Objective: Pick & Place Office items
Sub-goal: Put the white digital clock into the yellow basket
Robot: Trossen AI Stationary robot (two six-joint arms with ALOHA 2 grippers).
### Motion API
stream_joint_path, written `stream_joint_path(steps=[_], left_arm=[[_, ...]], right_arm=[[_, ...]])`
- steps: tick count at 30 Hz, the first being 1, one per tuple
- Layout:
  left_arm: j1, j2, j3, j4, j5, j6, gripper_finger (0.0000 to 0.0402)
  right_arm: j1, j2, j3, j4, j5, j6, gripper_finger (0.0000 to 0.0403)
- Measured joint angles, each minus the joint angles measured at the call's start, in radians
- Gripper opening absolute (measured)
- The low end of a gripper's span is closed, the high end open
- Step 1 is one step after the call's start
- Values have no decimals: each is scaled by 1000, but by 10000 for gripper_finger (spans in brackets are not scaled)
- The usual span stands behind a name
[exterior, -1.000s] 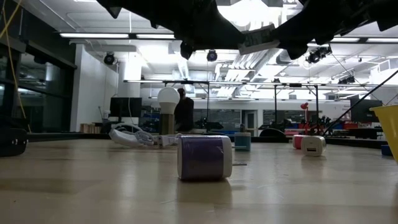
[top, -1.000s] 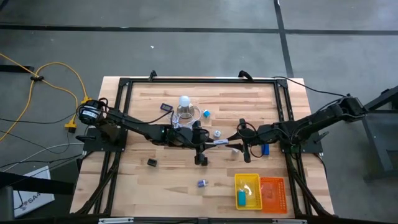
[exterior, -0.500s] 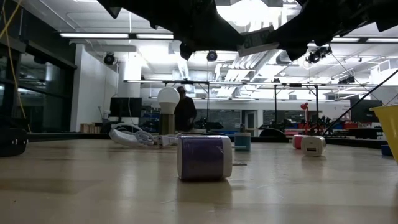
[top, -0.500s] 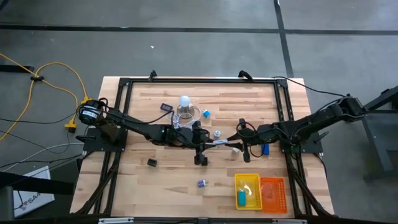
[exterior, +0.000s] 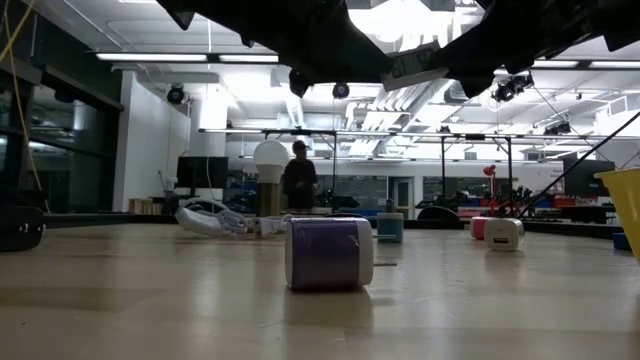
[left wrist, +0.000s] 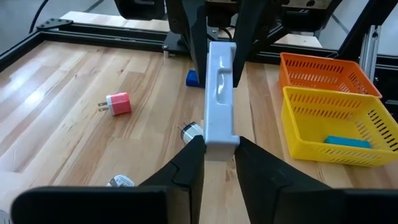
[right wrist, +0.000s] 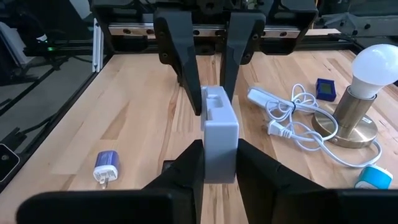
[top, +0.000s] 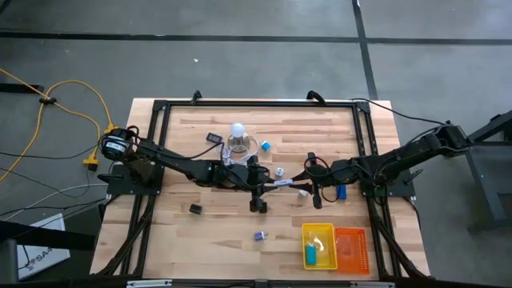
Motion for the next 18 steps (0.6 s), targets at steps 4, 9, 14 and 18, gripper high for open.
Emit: stream_joint_path(steps=[4, 9, 14, 18], left_arm=[[-1, 0, -2, -10, 0, 0, 103], [-1, 0, -2, -5, 3, 1, 138], [-1, 0, -2, 0, 2, 1, 156], [-8, 0, -2, 1, -4, 1, 158]], right_arm=[[1, 0, 0, -3, -6, 0, 64], [1, 0, 0, -1, -33, 1, 52], [0, 0, 0, -1, -39, 8, 53], [0, -1, 0, -23, -40, 31, 52]])
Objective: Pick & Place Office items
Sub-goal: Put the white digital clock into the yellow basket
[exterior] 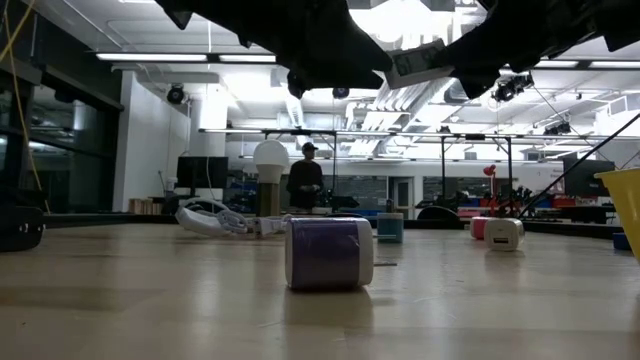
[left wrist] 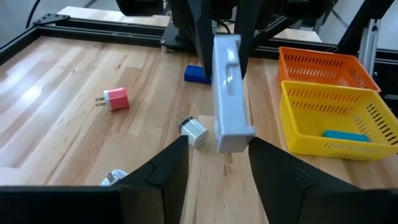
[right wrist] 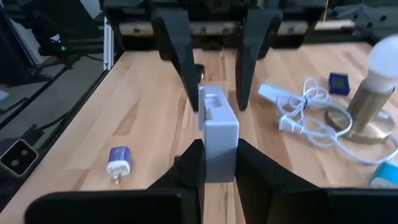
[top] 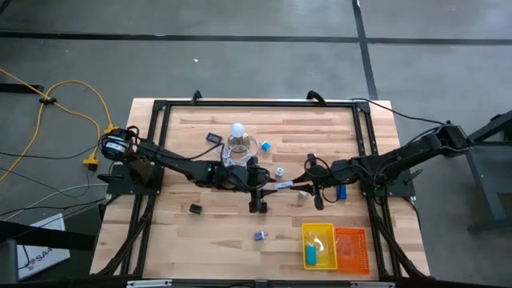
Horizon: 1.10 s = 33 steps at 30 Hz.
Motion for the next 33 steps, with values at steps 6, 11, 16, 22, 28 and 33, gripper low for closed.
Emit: stream_joint_path(steps=[6, 11, 16, 22, 28, 33], left_arm=[[-18, 0, 0, 4, -3, 4, 159], [-28, 0, 0, 3, -3, 11, 159], [-37, 0, 0, 3, 1, 11, 159], [-38, 0, 0, 2, 2, 10, 159], [-38, 0, 0, 2, 2, 10, 159], [-38, 0, 0, 2, 3, 1, 159]], right_arm=[[39, -17, 0, -40, 13, 32, 52], [111, -80, 0, -132, 79, 98, 51], [199, -128, 0, -223, 98, 248, 51], [300, -128, 0, -240, 39, 423, 51], [374, -124, 0, -260, -17, 603, 51], [395, -93, 0, -257, -91, 760, 51]])
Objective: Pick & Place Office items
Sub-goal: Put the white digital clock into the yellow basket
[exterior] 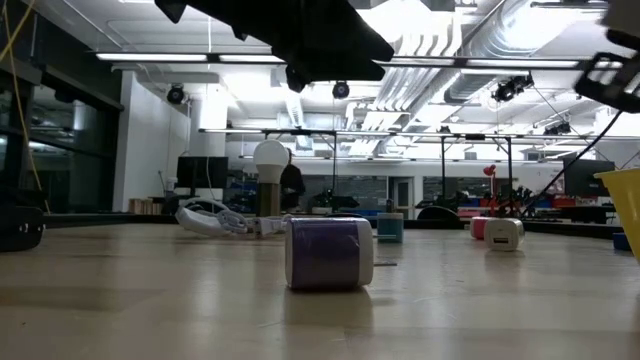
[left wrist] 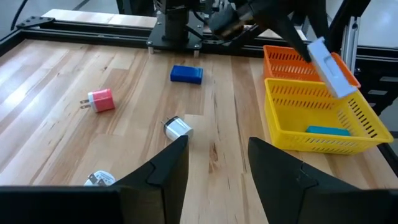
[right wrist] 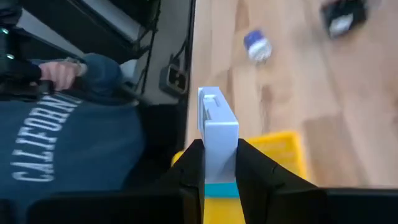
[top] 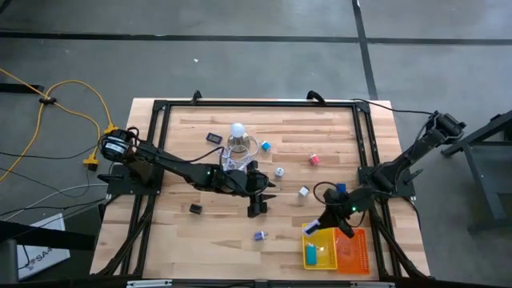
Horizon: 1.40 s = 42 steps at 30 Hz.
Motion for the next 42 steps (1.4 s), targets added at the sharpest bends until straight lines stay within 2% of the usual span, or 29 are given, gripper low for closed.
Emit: stream_joint_path(steps=[6, 13, 23, 26, 29, 32, 36, 42], left_arm=[[0, 0, 0, 0, 0, -2, 159], [0, 0, 0, 0, 0, -2, 159], [0, 0, 0, -4, 0, -2, 159], [0, 0, 0, -4, 0, -2, 159], [0, 0, 0, -5, 0, -1, 159], [0, 0, 0, -4, 0, -1, 159], [0, 0, 0, -4, 0, -1, 159], [0, 0, 0, -8, 0, -1, 159]], right_arm=[[-1, 93, 0, 16, -105, 182, 52], [-15, 231, 0, 146, -243, 289, 52], [-17, 256, 0, 89, -225, 289, 52], [-17, 256, 47, -41, -224, 261, 51], [-16, 257, 143, -250, -200, 209, 51], [-15, 257, 233, -376, -171, 157, 50], [-16, 256, 292, -412, -152, 129, 49], [-15, 256, 297, -443, -174, 135, 49]])
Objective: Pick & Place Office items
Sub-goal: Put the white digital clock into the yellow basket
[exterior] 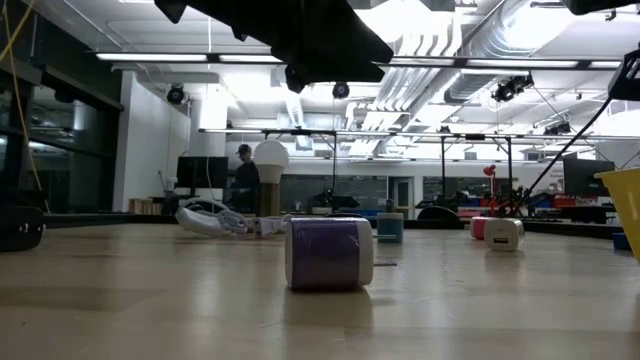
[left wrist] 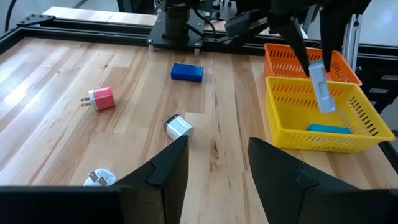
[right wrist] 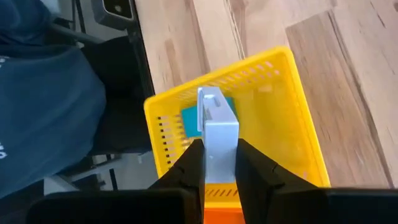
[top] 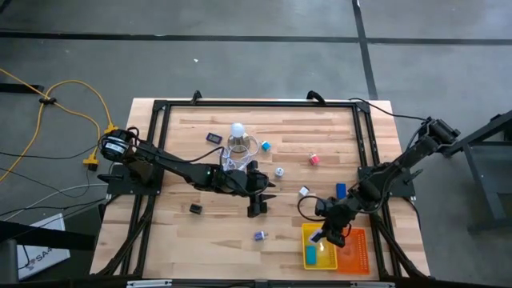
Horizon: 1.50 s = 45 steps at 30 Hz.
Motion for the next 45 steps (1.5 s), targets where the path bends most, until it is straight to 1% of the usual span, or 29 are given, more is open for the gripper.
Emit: stream_joint_path(steps=[5, 9, 11, 18, 23, 38, 45], left_arm=[[0, 0, 0, -3, 0, 0, 159], [0, 0, 0, -3, 0, 2, 159], [0, 0, 0, -3, 0, 3, 159], [0, 0, 0, -3, 0, 7, 159], [0, 0, 0, -3, 0, 7, 159], [0, 0, 0, -3, 0, 7, 159], [0, 0, 0, -3, 0, 7, 159]], right_arm=[[0, 15, 0, -23, -12, -2, 49], [0, 82, 28, -50, -50, -14, 49], [3, 136, 83, -92, -60, -57, 49], [36, 350, 310, -324, -58, -194, 49], [49, 449, 398, -391, -96, -260, 49], [45, 454, 411, -391, -208, -264, 49], [45, 454, 411, -300, -189, -264, 49]])
